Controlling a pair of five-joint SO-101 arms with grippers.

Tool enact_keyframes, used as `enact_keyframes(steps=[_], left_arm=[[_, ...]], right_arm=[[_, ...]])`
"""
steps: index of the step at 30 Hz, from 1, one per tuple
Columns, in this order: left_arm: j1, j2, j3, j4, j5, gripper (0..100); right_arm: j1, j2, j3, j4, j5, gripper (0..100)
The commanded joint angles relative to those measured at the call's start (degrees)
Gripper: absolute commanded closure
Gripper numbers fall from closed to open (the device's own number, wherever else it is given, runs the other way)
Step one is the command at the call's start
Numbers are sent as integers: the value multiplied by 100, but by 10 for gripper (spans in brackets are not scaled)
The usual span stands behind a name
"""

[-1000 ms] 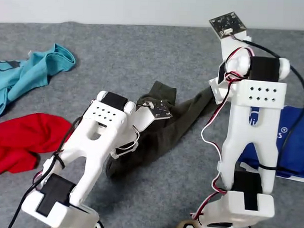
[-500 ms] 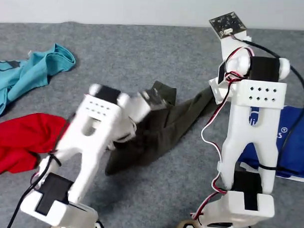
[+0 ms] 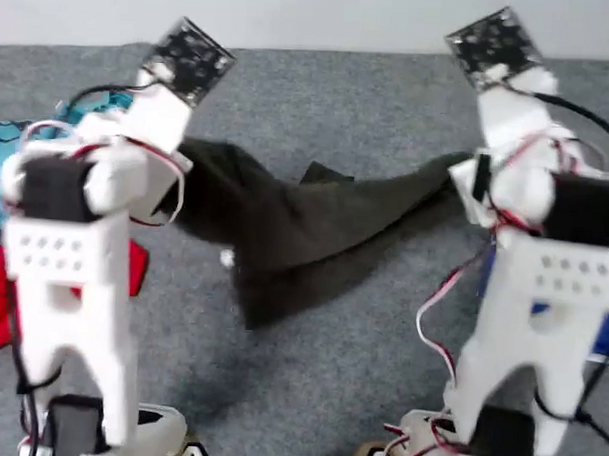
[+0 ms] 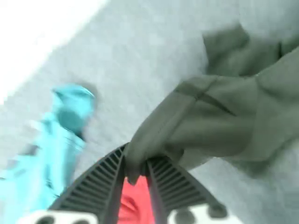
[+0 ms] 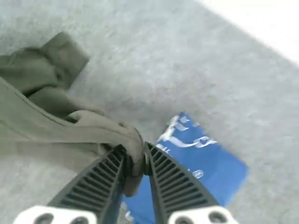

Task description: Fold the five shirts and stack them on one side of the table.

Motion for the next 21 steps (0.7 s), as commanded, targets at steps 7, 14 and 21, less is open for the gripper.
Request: enact_keyframes(steps=[7, 14, 21], left_arm=[[-44, -571, -2879, -589, -334, 994], [-53, -607, -4031, -1310, -1653, 994], [-62, -615, -4637, -818, -2567, 994]], right_arm=[[435, -1455, -360, -699, 176, 988], [927, -1991, -360, -1270, 695, 988], [1130, -2290, -360, -2026, 993, 988]])
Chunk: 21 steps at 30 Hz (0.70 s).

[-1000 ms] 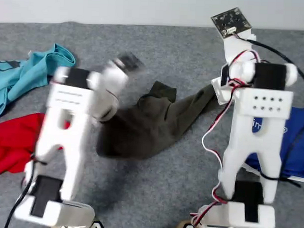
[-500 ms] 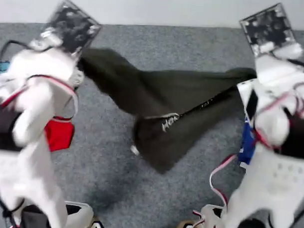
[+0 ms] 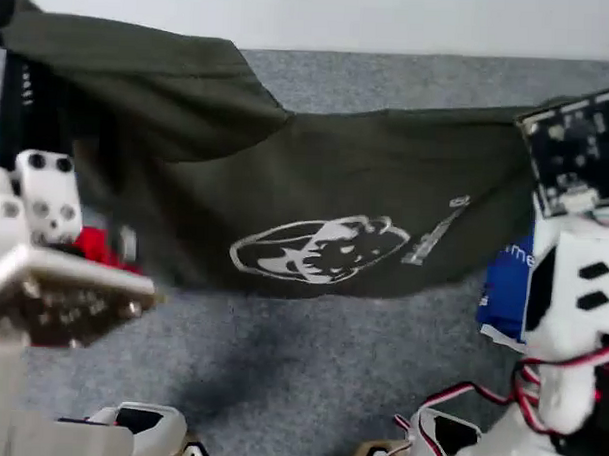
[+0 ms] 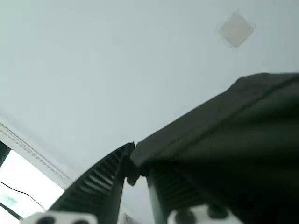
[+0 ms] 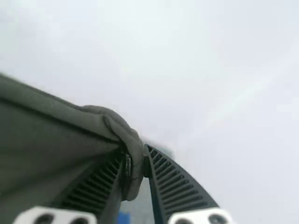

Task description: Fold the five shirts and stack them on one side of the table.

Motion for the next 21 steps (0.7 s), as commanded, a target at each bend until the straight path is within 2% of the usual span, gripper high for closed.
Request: enact_keyframes(steps=[1, 6, 12, 21], left_arm=[[-26, -26, -391, 255, -448, 994], [-343, -26, -884, 615, -721, 994], [-853, -26, -1455, 624, -721, 994], [-1407, -26, -2835, 571, -721, 994]], right_arm=[[84, -136, -352, -347, 132, 988], [84, -233, -352, -382, 220, 988], [101, -699, -352, -374, 642, 988], [101, -1780, -334, -365, 818, 988]])
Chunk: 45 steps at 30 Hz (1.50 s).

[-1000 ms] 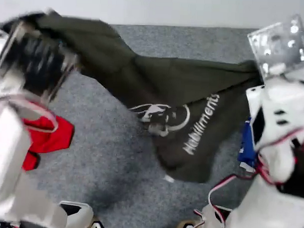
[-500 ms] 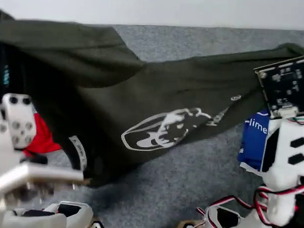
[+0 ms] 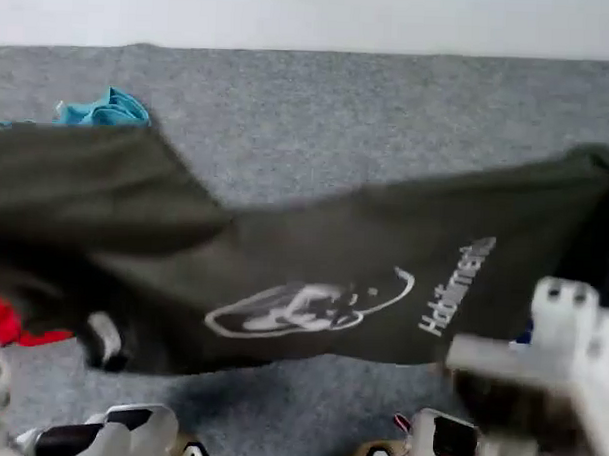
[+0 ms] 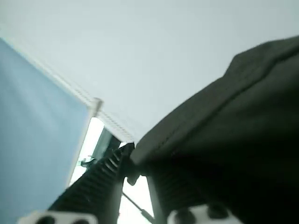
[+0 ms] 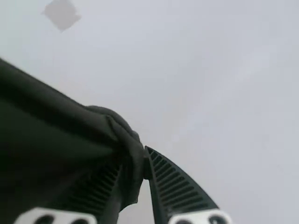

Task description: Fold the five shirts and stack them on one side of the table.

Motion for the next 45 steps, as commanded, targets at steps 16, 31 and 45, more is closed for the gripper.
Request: enact_keyframes(steps=[16, 31, 45], left_arm=[[-624, -44, 875, 492, 18, 994], [-281, -97, 6659, -1336, 343, 994], [475, -26, 9429, -4888, 229, 995]], right_arm=[[303, -593, 2251, -136, 431, 988], [-646, -593, 5987, -2686, 624, 988], [-971, 1341, 6338, -5851, 651, 988]])
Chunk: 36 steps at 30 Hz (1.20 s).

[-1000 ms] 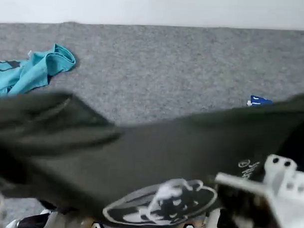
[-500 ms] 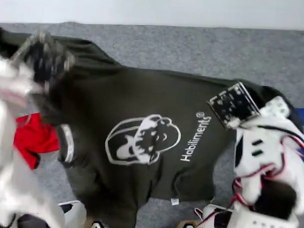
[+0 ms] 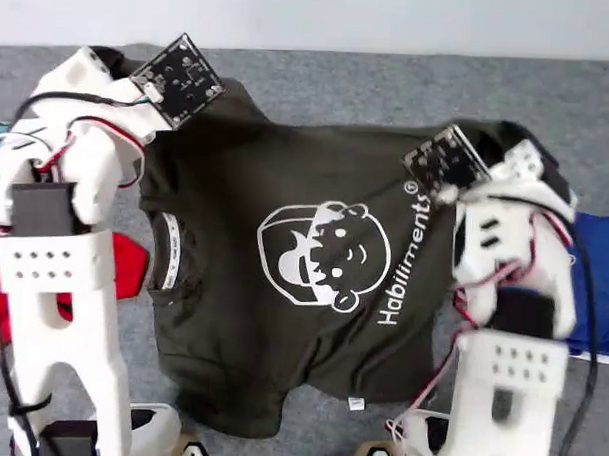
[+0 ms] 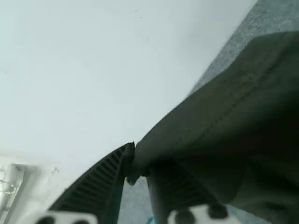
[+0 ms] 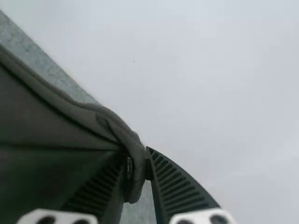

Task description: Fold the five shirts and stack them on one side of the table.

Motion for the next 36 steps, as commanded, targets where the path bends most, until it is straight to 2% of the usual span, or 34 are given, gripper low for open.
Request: enact_keyframes(steps=[1, 5, 12, 19, 22, 26, 36], left_arm=[[18, 9, 374, -1169, -193, 995], [-35, 475, 444, -1996, -712, 995], [-123, 1257, 426, -3411, -1354, 995], [-123, 1679, -330, -3516, -1398, 995], [-132, 1679, -549, -3068, -1415, 995], [-149, 1600, -971, -1899, -1415, 995], [158, 976, -1059, 1512, -1415, 995]], right_arm=[[-57, 760, -554, -813, 53, 988], [-233, 1771, -1187, -1323, 484, 988], [-391, 3398, -2312, -1965, 765, 988], [-374, 4321, -3262, -2176, 844, 988], [-374, 4312, -3314, -2158, 844, 988], [-365, 4145, -3305, -2079, 844, 988], [-286, 4084, -3138, 189, 835, 988]])
